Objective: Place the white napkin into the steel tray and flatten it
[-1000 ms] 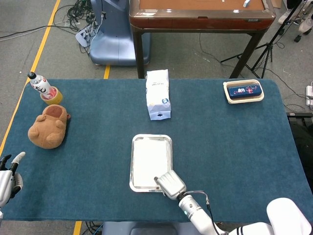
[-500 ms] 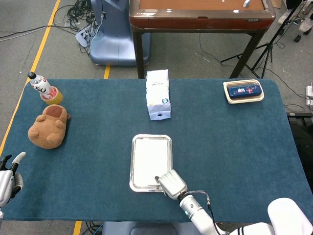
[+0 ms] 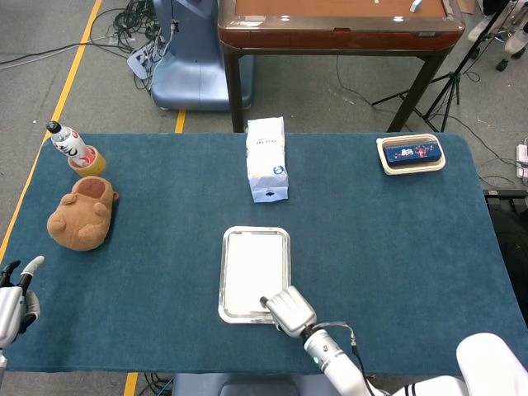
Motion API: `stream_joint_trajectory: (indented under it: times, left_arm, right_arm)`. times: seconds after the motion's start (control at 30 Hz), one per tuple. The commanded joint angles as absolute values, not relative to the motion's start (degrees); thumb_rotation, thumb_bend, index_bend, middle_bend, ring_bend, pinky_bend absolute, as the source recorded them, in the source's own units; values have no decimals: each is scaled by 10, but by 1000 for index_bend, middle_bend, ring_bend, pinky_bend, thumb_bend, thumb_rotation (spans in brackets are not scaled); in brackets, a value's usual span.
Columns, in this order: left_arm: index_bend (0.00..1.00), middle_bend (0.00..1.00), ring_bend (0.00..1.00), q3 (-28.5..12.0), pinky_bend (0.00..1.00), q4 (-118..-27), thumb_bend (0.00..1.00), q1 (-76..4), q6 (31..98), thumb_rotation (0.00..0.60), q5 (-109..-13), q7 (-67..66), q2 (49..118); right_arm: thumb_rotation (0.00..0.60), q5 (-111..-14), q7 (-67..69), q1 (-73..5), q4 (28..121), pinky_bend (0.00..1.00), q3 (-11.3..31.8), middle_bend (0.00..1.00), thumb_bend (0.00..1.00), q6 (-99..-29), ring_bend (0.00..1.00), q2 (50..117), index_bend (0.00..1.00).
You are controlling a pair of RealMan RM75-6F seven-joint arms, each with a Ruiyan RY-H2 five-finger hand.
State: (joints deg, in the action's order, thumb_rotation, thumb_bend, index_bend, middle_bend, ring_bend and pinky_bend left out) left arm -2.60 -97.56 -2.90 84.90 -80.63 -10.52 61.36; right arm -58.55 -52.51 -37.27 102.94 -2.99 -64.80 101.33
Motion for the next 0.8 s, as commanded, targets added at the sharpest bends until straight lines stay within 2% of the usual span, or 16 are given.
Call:
stream_joint_trajectory:
  times: [0.03, 0.47, 0.8]
  left_arm:
    - [147, 138, 115, -26, 345, -976, 4, -29, 849, 600, -806, -107, 614]
    - [147, 138, 115, -27, 345, -976, 4, -29, 851, 600, -804, -113, 617]
    - [147, 138, 116, -24, 345, -974, 4, -28, 857, 600, -815, -114, 619]
  right_arm:
    - [600, -595, -523, -371, 1042, 1000, -32, 1000, 1000, -653, 1000, 1004, 371]
    - [600, -667, -507, -353, 1081, 1000, -37, 1000, 1000, -698, 1000, 939, 371]
    - [600, -764, -474, -322, 1097, 1000, -46, 1000, 1000, -753, 980, 855, 393]
